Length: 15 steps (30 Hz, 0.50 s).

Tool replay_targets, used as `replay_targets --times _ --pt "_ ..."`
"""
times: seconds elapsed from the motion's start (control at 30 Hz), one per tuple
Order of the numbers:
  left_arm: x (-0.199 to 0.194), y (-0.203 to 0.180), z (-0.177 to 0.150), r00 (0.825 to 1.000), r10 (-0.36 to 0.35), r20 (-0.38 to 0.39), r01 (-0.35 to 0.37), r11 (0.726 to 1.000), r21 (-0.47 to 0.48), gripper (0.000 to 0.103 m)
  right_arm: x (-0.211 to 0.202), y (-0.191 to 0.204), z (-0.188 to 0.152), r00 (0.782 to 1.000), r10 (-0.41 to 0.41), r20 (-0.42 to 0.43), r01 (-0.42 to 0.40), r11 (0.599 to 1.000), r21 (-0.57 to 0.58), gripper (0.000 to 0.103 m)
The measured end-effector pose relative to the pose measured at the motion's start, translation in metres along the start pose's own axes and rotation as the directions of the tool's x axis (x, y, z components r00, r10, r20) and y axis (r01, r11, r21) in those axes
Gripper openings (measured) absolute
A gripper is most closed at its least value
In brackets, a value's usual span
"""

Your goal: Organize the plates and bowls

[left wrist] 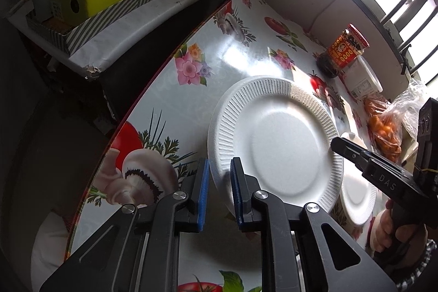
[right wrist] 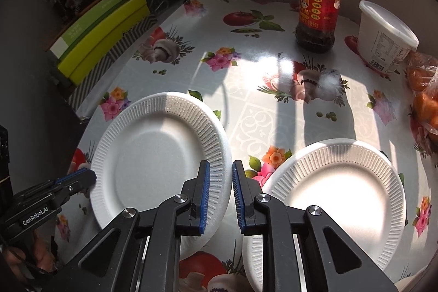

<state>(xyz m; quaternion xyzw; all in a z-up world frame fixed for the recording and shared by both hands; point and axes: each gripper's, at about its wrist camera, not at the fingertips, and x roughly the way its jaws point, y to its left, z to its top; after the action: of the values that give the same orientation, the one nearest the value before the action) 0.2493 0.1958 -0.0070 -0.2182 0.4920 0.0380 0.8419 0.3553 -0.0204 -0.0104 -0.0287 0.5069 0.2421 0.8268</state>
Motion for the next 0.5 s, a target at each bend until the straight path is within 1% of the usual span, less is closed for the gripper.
replay_targets --times 0.23,0.5 --pt "-0.025 -0.007 -0.009 0.999 -0.019 0.031 0.018 0.999 0.028 0.017 -0.029 0.004 -0.013 1.000 0.002 0.031 -0.002 1.000 0.001 0.017" --pt "-0.050 -0.016 -0.029 0.998 -0.039 0.051 0.036 0.997 0.061 0.017 -0.064 0.006 -0.039 0.998 -0.006 0.063 0.005 1.000 0.012 0.017"
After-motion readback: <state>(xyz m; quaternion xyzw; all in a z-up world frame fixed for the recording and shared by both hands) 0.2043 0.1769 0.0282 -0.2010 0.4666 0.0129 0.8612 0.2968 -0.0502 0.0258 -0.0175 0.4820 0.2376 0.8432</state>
